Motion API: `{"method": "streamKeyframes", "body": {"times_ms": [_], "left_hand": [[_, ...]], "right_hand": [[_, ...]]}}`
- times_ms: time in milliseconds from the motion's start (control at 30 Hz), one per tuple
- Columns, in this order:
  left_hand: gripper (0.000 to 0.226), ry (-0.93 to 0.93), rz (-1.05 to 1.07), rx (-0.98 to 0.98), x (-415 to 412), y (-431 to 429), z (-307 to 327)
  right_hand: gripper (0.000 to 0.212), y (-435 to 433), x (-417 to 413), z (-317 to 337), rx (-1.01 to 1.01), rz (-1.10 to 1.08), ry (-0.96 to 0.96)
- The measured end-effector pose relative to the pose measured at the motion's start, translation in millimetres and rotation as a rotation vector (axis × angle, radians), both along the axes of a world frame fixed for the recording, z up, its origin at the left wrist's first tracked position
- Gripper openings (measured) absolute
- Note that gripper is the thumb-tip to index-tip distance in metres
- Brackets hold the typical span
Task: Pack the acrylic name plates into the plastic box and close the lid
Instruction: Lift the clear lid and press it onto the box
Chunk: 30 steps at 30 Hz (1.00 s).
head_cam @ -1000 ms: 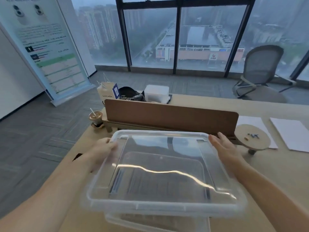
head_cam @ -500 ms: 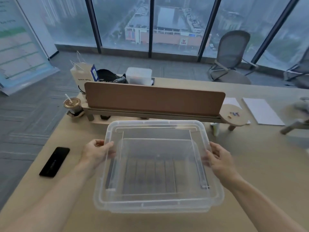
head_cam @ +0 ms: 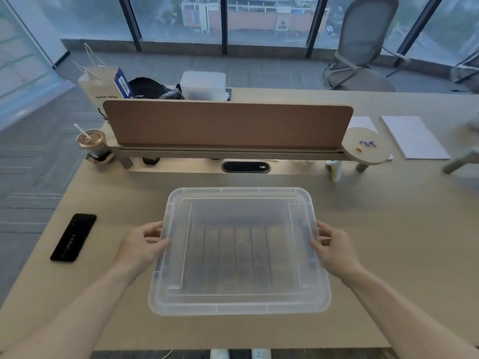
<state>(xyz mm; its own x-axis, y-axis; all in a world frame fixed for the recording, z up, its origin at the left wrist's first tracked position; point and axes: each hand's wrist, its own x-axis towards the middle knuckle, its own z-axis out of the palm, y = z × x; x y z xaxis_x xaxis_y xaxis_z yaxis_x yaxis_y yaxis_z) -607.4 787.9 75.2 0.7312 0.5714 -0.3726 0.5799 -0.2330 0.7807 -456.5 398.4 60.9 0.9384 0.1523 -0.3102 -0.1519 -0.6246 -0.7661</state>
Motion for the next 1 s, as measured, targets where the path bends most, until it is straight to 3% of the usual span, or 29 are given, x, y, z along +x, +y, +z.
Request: {"method": "streamKeyframes", "body": {"times_ms": [133, 567, 1000], "left_hand": [[0.030, 0.056, 0.043, 0.089, 1, -4, -5], [0.036, 0.118, 0.056, 0.146, 6, -7, -4], [0.035, 0.121, 0.069, 0.181, -1, -9, -11]], "right_hand": [[0.044, 3, 4, -2, -0.103, 0.014, -0.081], [0.034, 3, 9, -13, -0.223, 0.038, -0.143], [0.033, -1, 9, -25, -0.173, 0.028, -0.150]]}}
